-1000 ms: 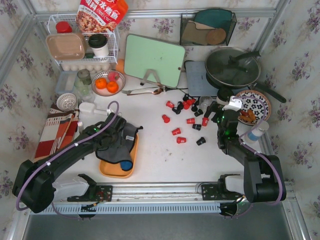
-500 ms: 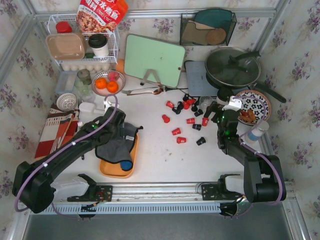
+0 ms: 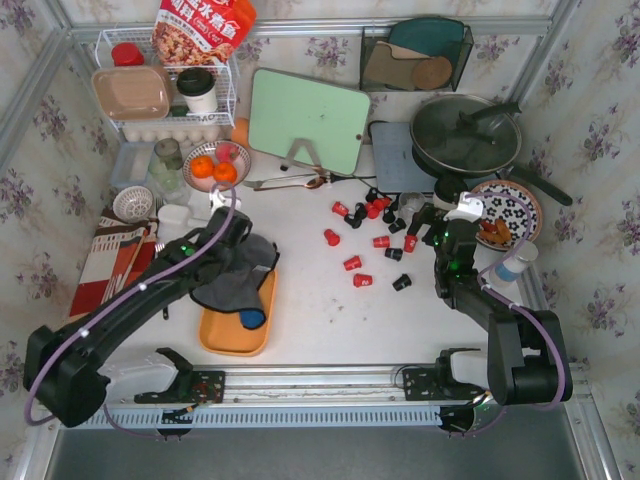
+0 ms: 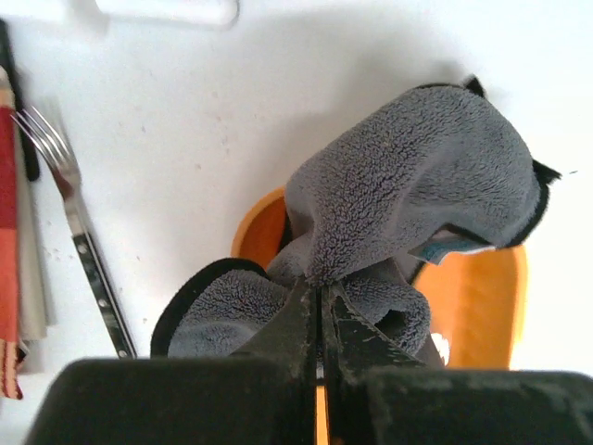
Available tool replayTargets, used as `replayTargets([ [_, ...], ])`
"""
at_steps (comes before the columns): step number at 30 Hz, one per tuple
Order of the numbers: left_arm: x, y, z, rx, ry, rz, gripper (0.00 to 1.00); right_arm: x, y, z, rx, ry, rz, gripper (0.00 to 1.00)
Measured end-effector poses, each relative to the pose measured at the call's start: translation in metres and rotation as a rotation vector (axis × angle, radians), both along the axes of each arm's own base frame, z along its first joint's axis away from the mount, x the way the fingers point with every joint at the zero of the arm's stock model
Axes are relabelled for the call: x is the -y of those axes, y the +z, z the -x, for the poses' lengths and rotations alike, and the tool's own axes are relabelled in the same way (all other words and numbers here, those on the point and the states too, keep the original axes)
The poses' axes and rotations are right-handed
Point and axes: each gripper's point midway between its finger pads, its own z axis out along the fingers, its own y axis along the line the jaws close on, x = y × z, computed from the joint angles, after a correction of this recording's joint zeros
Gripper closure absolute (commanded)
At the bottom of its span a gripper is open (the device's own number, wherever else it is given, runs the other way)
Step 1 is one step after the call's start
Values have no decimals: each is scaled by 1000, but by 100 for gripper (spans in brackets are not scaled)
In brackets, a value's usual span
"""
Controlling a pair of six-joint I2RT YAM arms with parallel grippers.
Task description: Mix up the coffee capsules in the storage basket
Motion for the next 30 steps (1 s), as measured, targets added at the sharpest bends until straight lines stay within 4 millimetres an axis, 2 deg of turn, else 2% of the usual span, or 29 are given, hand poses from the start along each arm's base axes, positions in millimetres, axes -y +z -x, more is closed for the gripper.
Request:
replayTargets([
  [8, 10, 76, -4, 173, -100, 73, 100, -1, 3, 1, 1, 7, -1, 0],
  [12, 28, 110, 0, 233, -219, 132, 100, -7, 19, 3, 38, 41, -6, 0],
  [15, 45, 133, 3, 265, -314, 181, 100, -20, 41, 6, 90, 100, 7, 0],
  [20, 77, 161, 1, 308, -438, 266, 100, -77, 94, 26, 240, 319, 121, 0],
  [23, 96, 171, -4, 330, -485, 324, 100, -125, 120, 50, 354, 501, 226, 0],
  [30, 138, 185, -8, 360, -600, 433, 100, -236, 149, 112, 571, 958, 398, 0],
])
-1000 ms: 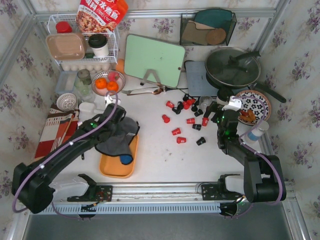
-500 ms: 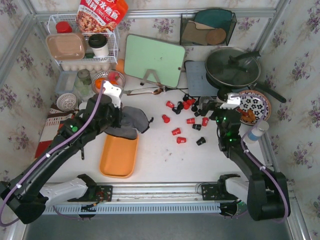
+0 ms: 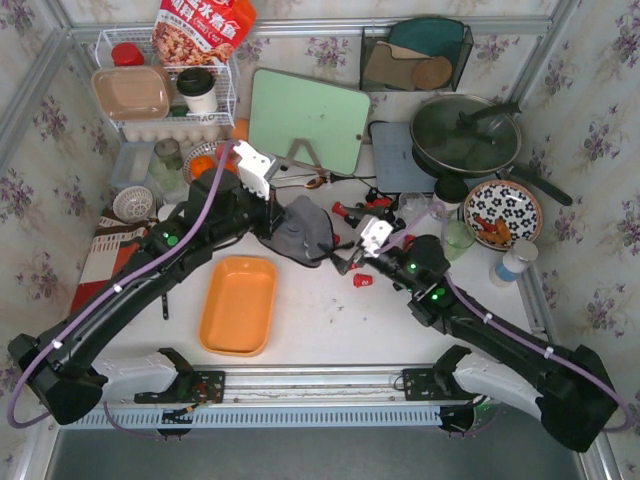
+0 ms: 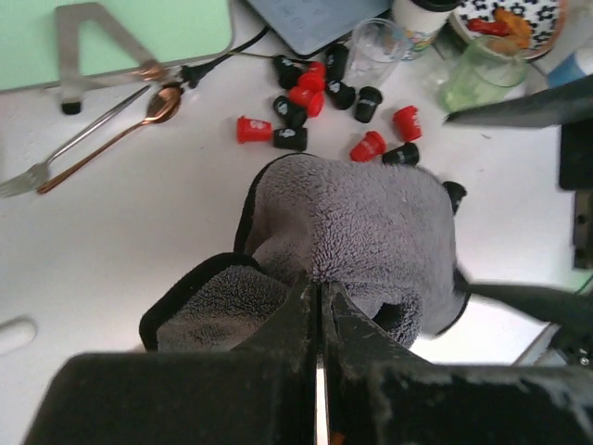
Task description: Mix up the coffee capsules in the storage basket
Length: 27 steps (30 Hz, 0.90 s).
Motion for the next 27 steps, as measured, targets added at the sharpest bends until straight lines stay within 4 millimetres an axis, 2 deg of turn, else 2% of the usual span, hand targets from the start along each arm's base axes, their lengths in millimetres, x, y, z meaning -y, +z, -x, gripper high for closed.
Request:
replayTargets([
  [6, 17, -2, 4, 1, -63, 54, 100, -59, -2, 25, 62, 158, 72, 0],
  [9, 23, -9, 10, -22, -90, 67, 100, -76, -11, 26, 66, 175, 96, 0],
  [14, 31, -5, 19, -18, -141, 114, 100, -85, -17, 19, 64, 135, 87, 0],
  [20, 42, 1, 38, -16, -238, 177, 100, -83, -17, 17, 72, 110, 61, 1],
  [23, 49, 1, 48, -24, -293, 195, 100, -84, -22, 20, 62, 115, 55, 8],
  [27, 55, 4, 58, -22, -347, 213, 100, -84, -31, 27, 49, 133, 63, 24],
])
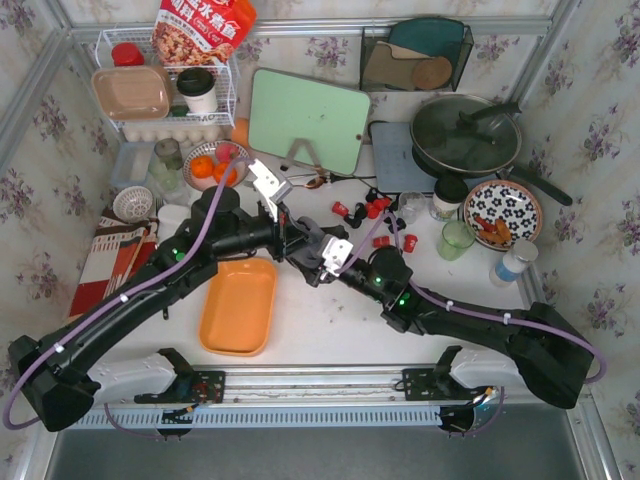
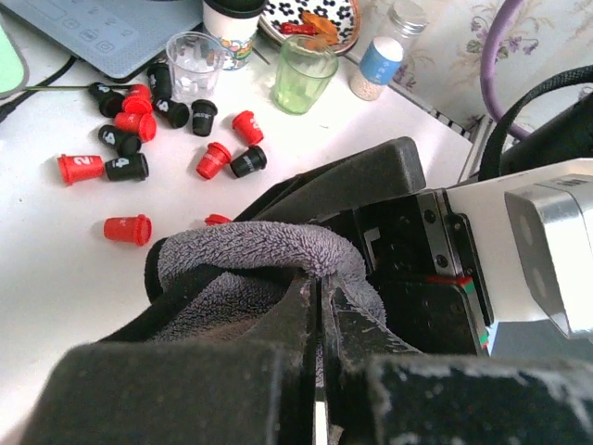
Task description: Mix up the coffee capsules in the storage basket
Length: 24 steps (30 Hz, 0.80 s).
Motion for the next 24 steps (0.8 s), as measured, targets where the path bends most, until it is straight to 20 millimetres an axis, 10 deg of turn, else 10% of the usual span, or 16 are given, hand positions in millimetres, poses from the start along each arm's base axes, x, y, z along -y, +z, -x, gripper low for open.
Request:
replayTargets([
  [6, -3, 2, 11, 8, -38, 13, 100, 4, 0, 12, -3, 26, -13, 58],
  [8, -5, 5, 14, 17, -44, 17, 94, 6, 4, 17, -12, 36, -29, 100],
  [15, -16, 12, 17, 51, -16, 9, 40, 14, 6, 27, -89, 47, -40, 100],
  [24, -75, 14, 3, 135, 249, -115, 15, 37, -8, 27, -265, -58, -37, 100],
])
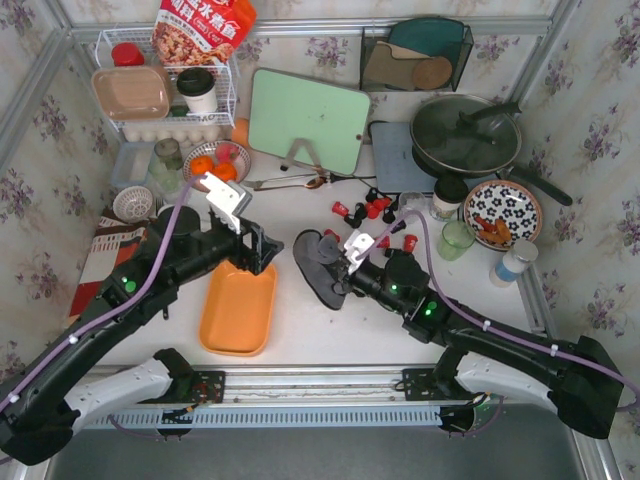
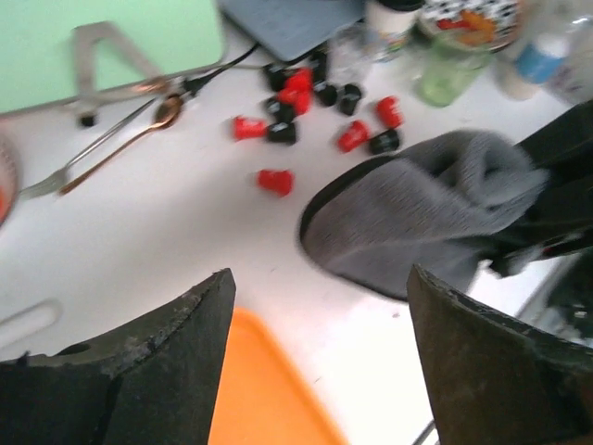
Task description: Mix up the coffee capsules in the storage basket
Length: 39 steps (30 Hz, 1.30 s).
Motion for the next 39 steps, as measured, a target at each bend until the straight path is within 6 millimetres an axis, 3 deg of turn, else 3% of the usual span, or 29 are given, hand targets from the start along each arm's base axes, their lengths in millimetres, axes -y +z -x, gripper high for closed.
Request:
replayTargets([
  [2, -15, -7, -4, 6, 64, -51, 9, 6, -5, -4, -58, -48, 15, 100],
  [7, -48, -28, -8, 16, 183, -163, 8, 29, -4, -16, -182, -217, 26, 100],
  [9, -61, -42, -8, 20, 231, -194, 0, 45, 0, -22, -224, -312, 13, 100],
  [13, -87, -66, -9, 41, 320, -246, 1, 98, 4, -35, -293, -612, -29, 100],
  [16, -98, -60, -12, 78, 380, -235, 1, 154, 0, -39, -330, -886, -60, 100],
  [20, -106, -50, -14, 113, 426, -203, 1, 221, -3, -35, -359, -1185, -118, 100],
  [25, -109, -48, -14, 122, 441, -195, 1, 273, -26, -26, -433, -1432, -141, 100],
  [34, -110, -45, -13, 131, 444, -183, 1, 340, -74, -3, -537, -1770, -194, 99],
  [39, -109, -47, -14, 131, 445, -188, 1, 367, -100, 9, -590, -1883, -253, 97],
])
